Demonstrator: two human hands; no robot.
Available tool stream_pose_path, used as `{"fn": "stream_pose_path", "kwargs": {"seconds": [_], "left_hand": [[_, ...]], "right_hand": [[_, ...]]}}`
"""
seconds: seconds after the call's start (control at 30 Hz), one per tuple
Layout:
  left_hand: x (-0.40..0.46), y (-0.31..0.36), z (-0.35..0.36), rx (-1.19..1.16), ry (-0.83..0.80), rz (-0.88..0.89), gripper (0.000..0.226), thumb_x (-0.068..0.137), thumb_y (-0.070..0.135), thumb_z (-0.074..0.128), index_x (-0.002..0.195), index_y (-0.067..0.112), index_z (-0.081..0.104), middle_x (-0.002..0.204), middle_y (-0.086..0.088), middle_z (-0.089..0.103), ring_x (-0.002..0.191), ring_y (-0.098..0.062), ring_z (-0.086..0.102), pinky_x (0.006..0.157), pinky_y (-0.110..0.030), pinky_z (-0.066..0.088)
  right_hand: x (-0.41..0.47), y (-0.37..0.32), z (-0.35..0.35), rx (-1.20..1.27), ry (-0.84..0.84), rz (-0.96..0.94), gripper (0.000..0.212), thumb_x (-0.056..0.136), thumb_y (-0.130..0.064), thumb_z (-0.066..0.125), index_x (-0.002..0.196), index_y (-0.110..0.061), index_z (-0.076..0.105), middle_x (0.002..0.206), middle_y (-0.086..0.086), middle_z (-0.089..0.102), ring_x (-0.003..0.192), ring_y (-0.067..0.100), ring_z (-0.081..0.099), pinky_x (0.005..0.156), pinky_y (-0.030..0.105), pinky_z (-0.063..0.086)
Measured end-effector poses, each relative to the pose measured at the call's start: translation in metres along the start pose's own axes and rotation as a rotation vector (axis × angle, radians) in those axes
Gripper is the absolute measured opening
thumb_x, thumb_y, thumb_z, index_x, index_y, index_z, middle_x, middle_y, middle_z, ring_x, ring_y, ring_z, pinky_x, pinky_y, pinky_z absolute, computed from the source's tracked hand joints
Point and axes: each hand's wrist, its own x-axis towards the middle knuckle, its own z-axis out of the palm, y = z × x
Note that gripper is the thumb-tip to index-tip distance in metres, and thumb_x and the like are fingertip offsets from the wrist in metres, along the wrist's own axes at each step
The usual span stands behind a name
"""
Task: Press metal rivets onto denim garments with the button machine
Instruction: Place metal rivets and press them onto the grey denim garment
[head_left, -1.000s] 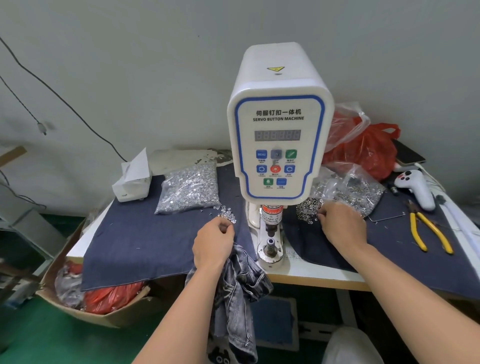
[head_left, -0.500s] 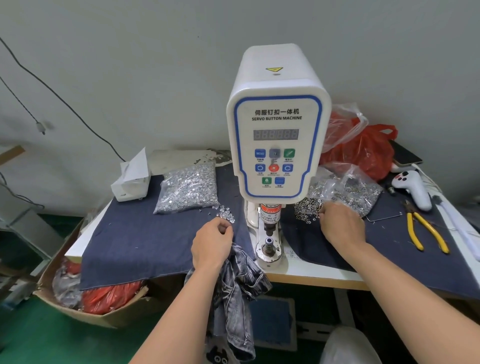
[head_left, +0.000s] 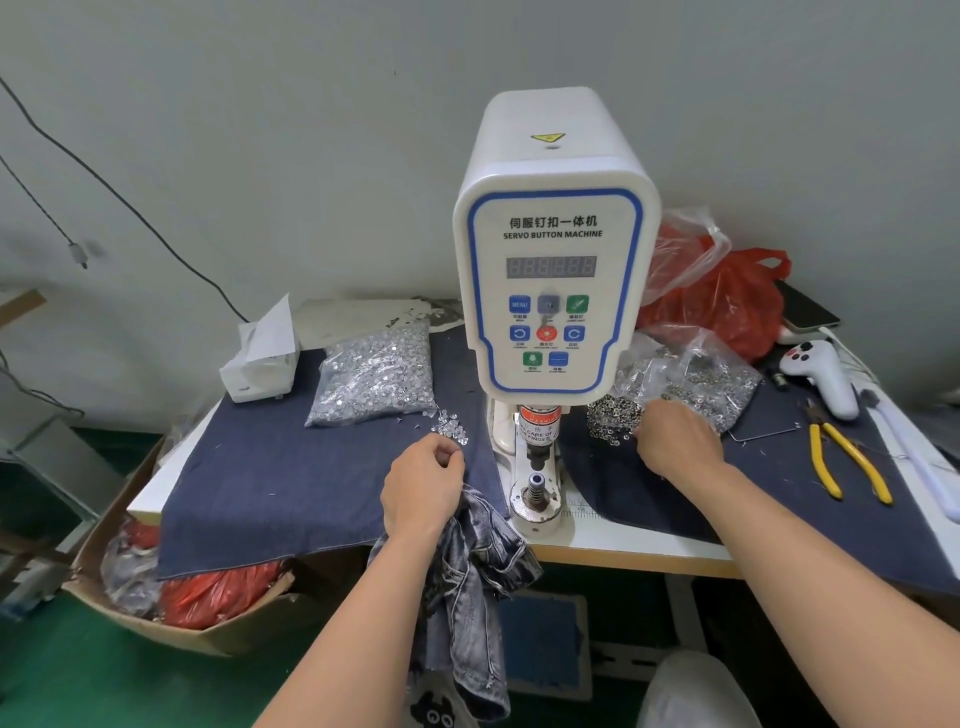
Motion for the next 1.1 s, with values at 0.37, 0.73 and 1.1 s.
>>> {"fn": "stream_pose_path", "kwargs": {"seconds": [0.37,0.73,1.1], "left_hand": [[0.002,-0.001,0.001,0.005,-0.007,0.007,0.007,0.101,0.038,0.061,0.097,0.039,0.067,0.094,0.02,0.067,0.08,-0.005,0.055,0.056,-0.023,0.033],[0.001,-0.001,0.001,-0.004,-0.005,0.011,0.007,0.1,0.039,0.061,0.096,0.04,0.067,0.093,0.021,0.067,0.082,-0.006,0.056,0.061,-0.027,0.036],[0.001,-0.002,0.001,-0.015,-0.005,0.013,0.007,0.101,0.037,0.061,0.096,0.039,0.067,0.091,0.021,0.065,0.077,-0.001,0.053,0.057,-0.023,0.033]], "right_hand": [[-0.012,0.006,-0.006,0.336,0.048,-0.001,0.015,0.101,-0.021,0.063,0.09,-0.017,0.073,0.093,0.005,0.074,0.097,0.032,0.067,0.081,0.037,0.049],[-0.006,0.006,0.001,0.379,0.027,-0.003,0.033,0.103,-0.021,0.059,0.073,-0.007,0.067,0.071,0.01,0.07,0.075,0.031,0.067,0.075,0.039,0.055],[-0.002,0.007,0.009,0.861,-0.076,0.134,0.02,0.097,-0.004,0.066,0.079,-0.011,0.07,0.081,0.014,0.075,0.064,0.02,0.07,0.066,0.031,0.06]]}}
